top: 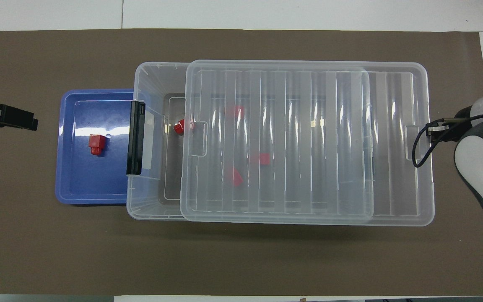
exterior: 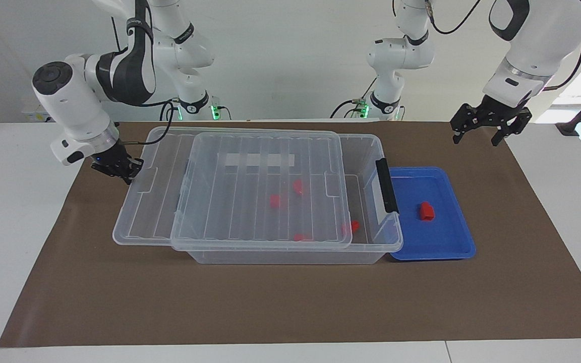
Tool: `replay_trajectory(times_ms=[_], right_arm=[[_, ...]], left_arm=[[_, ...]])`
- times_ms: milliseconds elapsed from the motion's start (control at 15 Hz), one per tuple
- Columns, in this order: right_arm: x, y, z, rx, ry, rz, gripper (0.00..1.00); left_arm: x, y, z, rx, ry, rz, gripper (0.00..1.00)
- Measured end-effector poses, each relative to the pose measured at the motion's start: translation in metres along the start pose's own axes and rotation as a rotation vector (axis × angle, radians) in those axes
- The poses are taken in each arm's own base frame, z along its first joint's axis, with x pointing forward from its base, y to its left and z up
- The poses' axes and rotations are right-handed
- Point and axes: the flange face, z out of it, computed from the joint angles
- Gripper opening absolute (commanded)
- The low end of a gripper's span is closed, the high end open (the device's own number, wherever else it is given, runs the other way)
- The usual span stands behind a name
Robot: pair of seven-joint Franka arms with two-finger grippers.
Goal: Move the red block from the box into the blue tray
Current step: 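Slide the clear lid back over the box with the right gripper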
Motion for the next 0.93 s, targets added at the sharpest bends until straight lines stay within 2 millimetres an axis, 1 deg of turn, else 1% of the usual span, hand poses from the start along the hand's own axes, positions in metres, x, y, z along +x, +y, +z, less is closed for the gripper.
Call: replay_trajectory(times_ms=[267, 400, 667, 933], right_arm=[[0.000, -0.018, 0.000, 0.000, 0.001, 0.007, 0.00], [0.001, -0.023, 0.001, 0.000, 0.013, 0.003, 0.00], [0.000, -0.033, 0.010, 0.001, 0.029, 0.006, 0.00], [-0.001, -0.055, 0.010, 0.002, 0.030, 0.024, 0.00]], left_arm=[[0.000, 0.000, 0.000, 0.000, 0.000, 0.000, 1.00], [0.000, 0.000, 0.000, 0.000, 0.000, 0.000, 1.00], [0.000, 0.000, 0.000, 0.000, 0.000, 0.000, 1.00], [0.000, 0.000, 0.000, 0.000, -0.001, 0.000, 1.00]])
